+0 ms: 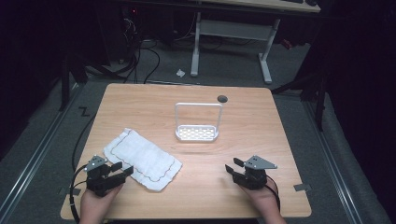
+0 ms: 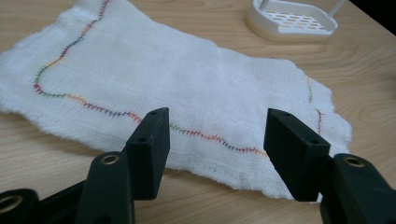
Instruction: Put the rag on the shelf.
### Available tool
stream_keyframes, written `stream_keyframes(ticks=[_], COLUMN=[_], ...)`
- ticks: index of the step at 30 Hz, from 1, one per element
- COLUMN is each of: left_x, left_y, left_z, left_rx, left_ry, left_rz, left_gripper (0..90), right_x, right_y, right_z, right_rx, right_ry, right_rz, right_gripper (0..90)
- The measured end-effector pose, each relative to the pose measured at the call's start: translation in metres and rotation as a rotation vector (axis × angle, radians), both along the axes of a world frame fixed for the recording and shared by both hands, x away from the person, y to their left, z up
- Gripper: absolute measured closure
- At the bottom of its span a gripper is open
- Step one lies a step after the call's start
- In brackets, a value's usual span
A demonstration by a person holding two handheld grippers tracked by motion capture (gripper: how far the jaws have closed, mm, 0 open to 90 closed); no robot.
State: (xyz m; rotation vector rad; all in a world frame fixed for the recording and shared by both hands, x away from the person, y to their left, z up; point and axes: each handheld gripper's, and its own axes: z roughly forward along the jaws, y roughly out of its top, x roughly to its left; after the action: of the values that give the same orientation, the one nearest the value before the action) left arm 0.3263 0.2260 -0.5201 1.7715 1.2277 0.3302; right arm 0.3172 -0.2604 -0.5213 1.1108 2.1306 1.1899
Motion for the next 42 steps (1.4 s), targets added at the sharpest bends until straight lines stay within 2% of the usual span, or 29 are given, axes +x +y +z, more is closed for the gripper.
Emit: stream_keyframes(ticks=[2, 4, 9, 11, 12, 13, 14, 16, 17, 18, 21, 22, 23, 24, 26, 27, 29, 31, 34, 35, 36, 37, 41, 42], left_x=[0.000, 0.000, 0.000, -0.001, -0.001, -0.001, -0.001, 0.000, 0.001, 0.002, 0.003, 0.003, 0.003, 0.003, 0.002, 0.001, 0.001, 0.001, 0.001, 0.001, 0.001, 0.001, 0.000, 0.000], left_y=[-0.004, -0.005, -0.002, 0.002, 0.002, 0.004, 0.007, 0.008, 0.010, 0.011, 0.013, 0.014, 0.015, 0.016, 0.017, 0.017, 0.018, 0.018, 0.017, 0.014, 0.014, 0.012, 0.007, 0.007], left_z=[0.000, -0.001, -0.002, -0.001, -0.001, -0.002, -0.001, -0.001, -0.001, -0.001, -0.003, -0.003, -0.004, -0.004, -0.003, -0.003, -0.002, -0.002, -0.002, -0.003, -0.003, -0.003, -0.002, -0.002], left_rx=[0.028, 0.030, 0.019, 0.023, 0.023, 0.025, 0.025, 0.018, 0.012, 0.011, 0.020, 0.017, 0.010, 0.006, 0.004, 0.005, 0.003, 0.003, 0.003, 0.012, 0.012, 0.019, 0.034, 0.034], left_ry=[-0.003, 0.000, 0.006, -0.003, -0.003, -0.010, -0.028, -0.036, -0.040, -0.040, -0.032, -0.028, -0.025, -0.023, -0.028, -0.031, -0.032, -0.030, -0.030, -0.029, -0.029, -0.031, -0.033, -0.033], left_rz=[-0.011, -0.015, -0.023, -0.017, -0.017, -0.012, 0.000, 0.009, 0.012, 0.012, 0.018, 0.022, 0.027, 0.028, 0.029, 0.030, 0.030, 0.028, 0.023, 0.015, 0.015, 0.006, -0.009, -0.009], left_gripper=[40.8, 40.7, 39.8, 39.9, 40.0, 40.0, 40.4, 40.2, 40.2, 40.2, 40.3, 40.5, 40.6, 40.7, 40.7, 40.8, 41.0, 41.0, 41.4, 41.4, 41.4, 41.4, 41.7, 41.7], right_x=[-0.002, -0.002, -0.004, 0.000, 0.000, 0.003, 0.011, 0.019, 0.019, 0.030, 0.048, 0.048, 0.060, 0.065, 0.069, 0.074, 0.075, 0.077, 0.068, 0.054, 0.054, 0.041, 0.004, 0.004], right_y=[0.000, 0.000, 0.015, 0.038, 0.038, 0.049, 0.075, 0.096, 0.096, 0.119, 0.154, 0.154, 0.175, 0.183, 0.190, 0.201, 0.203, 0.204, 0.194, 0.183, 0.183, 0.172, 0.143, 0.143], right_z=[-0.002, -0.002, 0.000, 0.000, 0.000, 0.000, -0.001, -0.001, -0.001, 0.001, 0.004, 0.004, 0.005, 0.004, 0.003, -0.001, -0.003, -0.010, -0.011, -0.012, -0.012, -0.012, -0.014, -0.014], right_rx=[-0.005, -0.006, -0.003, 0.017, 0.017, 0.014, -0.033, -0.045, -0.045, -0.039, -0.018, -0.018, -0.023, -0.025, -0.028, -0.073, -0.088, -0.111, -0.102, -0.113, -0.113, -0.108, -0.089, -0.089], right_ry=[0.009, 0.014, 0.008, 0.026, 0.026, 0.028, 0.029, 0.033, 0.033, 0.042, 0.070, 0.070, 0.108, 0.121, 0.137, 0.147, 0.152, 0.186, 0.185, 0.173, 0.173, 0.170, 0.169, 0.169], right_rz=[0.005, 0.005, 0.046, 0.099, 0.099, 0.121, 0.176, 0.206, 0.206, 0.238, 0.273, 0.273, 0.295, 0.298, 0.307, 0.295, 0.293, 0.296, 0.314, 0.334, 0.334, 0.341, 0.346, 0.346], right_gripper=[52.8, 52.8, 52.6, 53.2, 53.2, 53.4, 53.4, 55.6, 55.6, 59.0, 74.8, 74.8, 85.1, 88.9, 90.0, 90.0, 90.0, 90.0, 90.0, 90.0, 90.0, 90.0, 90.0, 90.0])
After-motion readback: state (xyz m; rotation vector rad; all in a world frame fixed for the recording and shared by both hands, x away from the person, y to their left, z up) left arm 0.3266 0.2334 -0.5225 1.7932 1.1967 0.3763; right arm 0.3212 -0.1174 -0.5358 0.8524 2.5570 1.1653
